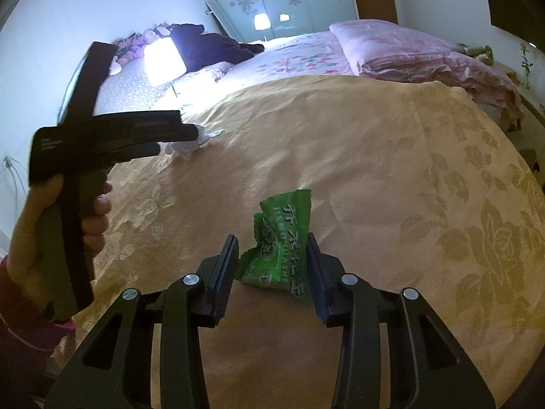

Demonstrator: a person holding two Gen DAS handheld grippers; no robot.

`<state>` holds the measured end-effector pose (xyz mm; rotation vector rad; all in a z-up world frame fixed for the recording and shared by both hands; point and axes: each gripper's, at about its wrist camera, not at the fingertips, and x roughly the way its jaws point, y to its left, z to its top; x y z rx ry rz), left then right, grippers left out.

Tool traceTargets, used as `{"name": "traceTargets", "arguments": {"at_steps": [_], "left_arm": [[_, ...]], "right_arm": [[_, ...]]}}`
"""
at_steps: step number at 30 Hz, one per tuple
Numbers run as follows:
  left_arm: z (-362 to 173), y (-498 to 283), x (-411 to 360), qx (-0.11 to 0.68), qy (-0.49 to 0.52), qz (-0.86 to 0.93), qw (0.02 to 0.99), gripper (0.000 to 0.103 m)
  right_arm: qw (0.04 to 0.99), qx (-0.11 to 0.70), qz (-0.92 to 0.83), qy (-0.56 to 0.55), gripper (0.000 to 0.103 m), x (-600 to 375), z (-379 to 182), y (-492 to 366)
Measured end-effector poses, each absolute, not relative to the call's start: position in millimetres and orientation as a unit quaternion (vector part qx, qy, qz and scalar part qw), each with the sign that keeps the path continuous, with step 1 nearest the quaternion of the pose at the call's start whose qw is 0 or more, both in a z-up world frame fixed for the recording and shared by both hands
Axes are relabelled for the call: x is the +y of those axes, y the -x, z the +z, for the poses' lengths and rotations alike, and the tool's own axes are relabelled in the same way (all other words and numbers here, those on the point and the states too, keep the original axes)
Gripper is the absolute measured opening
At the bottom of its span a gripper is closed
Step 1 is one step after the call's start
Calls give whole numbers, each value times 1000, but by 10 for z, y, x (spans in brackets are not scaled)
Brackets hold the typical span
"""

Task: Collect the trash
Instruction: 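Grasp the white tissue with the left gripper while the right holds the green packet, then carry the tissue with the left over the basket while the right carries the green packet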

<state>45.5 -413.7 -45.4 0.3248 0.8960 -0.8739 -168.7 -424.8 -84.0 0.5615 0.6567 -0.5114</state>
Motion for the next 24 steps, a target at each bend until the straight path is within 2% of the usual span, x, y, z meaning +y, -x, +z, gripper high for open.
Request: {"name": "traceTargets", "arguments": {"at_steps": [1, 2, 3, 5, 11, 24], "left_arm": [[-461, -459, -4155, 417, -152, -409, 798, 58], [-473, -453, -4168, 417, -155, -411, 796, 45], [-496, -444, -4184, 420, -161, -416, 790, 37], [-497, -423, -4180, 411, -167, -418, 793, 32], [-468, -347, -4036, 404, -178, -430, 788, 28], [-249, 21, -3440, 371, -197, -417, 806, 28]], "right_arm": [[877, 315, -245, -269, 38, -4247, -840, 1689], [877, 314, -245, -270, 38, -4246, -840, 1690], [877, 314, -244, -270, 38, -4240, -840, 1696], [877, 314, -244, -270, 38, -4234, -839, 1693], [877, 313, -244, -272, 38, -4220, -839, 1690], [876, 318, -248, -264, 38, -4171, -829, 1681]]}}
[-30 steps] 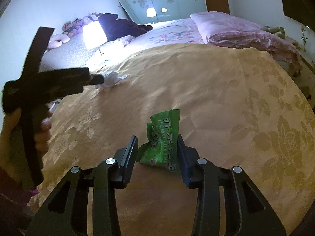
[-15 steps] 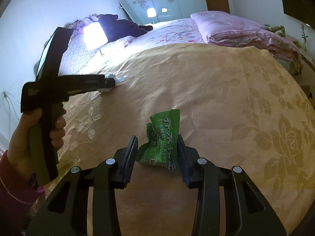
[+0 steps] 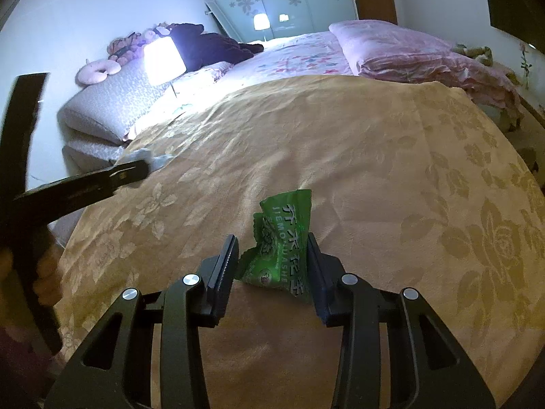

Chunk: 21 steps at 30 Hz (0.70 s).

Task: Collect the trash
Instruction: 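Carry the tissue with the left over the basket while the right carries the green packet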

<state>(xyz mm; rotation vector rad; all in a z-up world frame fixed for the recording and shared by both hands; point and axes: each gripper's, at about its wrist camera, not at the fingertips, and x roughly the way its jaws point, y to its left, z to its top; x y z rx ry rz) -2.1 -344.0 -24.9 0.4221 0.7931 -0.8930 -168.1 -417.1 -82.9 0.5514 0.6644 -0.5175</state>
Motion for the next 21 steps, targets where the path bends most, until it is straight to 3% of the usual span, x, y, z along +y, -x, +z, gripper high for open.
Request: {"name": "traceTargets", "arguments": {"at_steps": [21], "left_arm": [[24, 87, -2114, 357, -158, -348, 852, 28]], "right_arm": [[898, 325, -179, -234, 38, -3572, -555, 1377]]}}
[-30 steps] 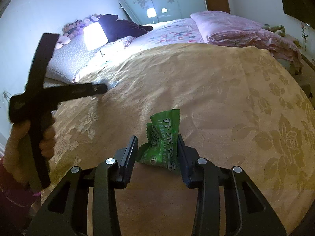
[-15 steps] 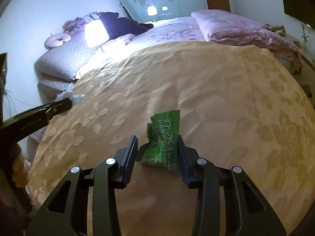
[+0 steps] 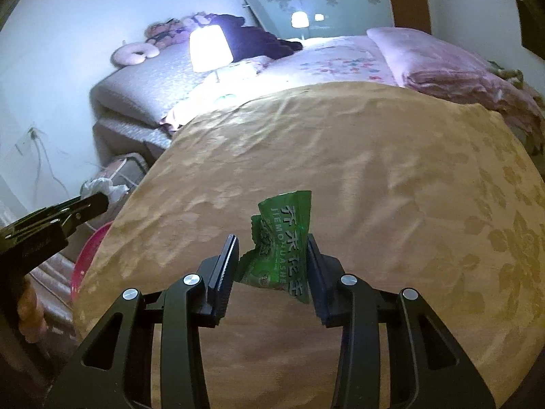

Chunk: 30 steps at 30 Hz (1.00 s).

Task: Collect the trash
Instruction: 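Carry the tissue with the left over the basket while the right carries the green packet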

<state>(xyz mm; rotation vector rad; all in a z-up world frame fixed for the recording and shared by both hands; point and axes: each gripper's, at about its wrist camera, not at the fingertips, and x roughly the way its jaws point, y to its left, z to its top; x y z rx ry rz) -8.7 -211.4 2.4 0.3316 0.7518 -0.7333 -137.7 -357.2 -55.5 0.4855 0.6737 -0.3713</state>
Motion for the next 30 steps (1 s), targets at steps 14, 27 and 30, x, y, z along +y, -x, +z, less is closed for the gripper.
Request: {"name": "traceTargets", "arguments": {"at_steps": [14, 27, 30], "left_arm": [[87, -43, -1266, 372, -128, -298, 870, 28], [27, -252, -685, 390, -111, -248, 880, 28], [5, -322, -586, 390, -101, -237, 884, 28]], "right_arm": [[917, 334, -111, -189, 38, -2982, -269, 897], [928, 336, -45, -157, 38, -2437, -22, 439], [928, 338, -32, -155, 38, -2346, 24, 349]]}}
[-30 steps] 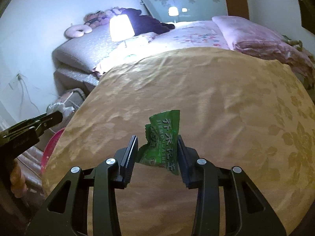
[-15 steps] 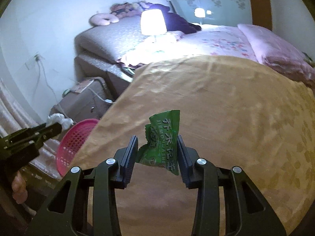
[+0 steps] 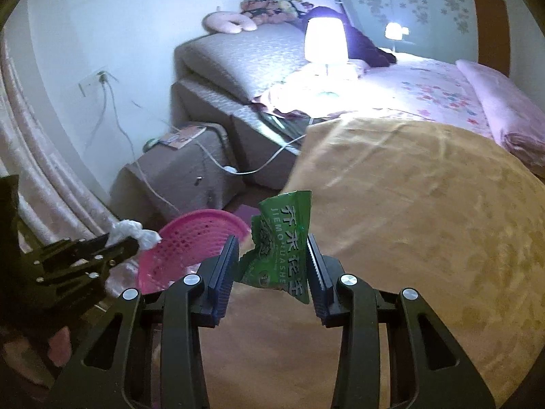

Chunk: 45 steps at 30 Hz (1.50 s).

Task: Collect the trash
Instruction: 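Carry the tissue with the left over the basket while the right carries the green packet, then open both grippers over the pink basket to drop the tissue and packet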

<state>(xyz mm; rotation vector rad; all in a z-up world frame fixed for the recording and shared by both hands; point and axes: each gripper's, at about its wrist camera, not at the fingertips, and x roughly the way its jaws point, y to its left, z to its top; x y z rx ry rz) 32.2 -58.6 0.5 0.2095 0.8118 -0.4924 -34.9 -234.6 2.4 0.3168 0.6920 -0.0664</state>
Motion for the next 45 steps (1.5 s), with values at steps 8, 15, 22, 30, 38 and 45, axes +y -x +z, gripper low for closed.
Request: {"name": "traceTargets", "arguments": {"at_steps": [8, 15, 22, 30, 38, 45], "left_arm": [[-63, -486, -417, 393, -90, -213, 890, 28], [-177, -634, -276, 410, -76, -201, 886, 28], [-340, -716, -274, 425, -78, -199, 879, 28], [-496, -799, -265, 443, -77, -197, 871, 28], [-523, -834, -238, 448, -71, -191, 870, 29], [-549, -838, -244, 451, -75, -193, 868, 37]], "right_arm": [[926, 351, -5, -140, 38, -2056, 16, 74], [919, 369, 19, -139, 38, -1849, -100, -145], [910, 387, 33, -143, 38, -1768, -224, -363], [901, 407, 46, -142, 38, -1701, -336, -522], [890, 424, 60, -155, 39, -1640, -452, -655], [886, 426, 63, -172, 53, -1634, -475, -683]]}}
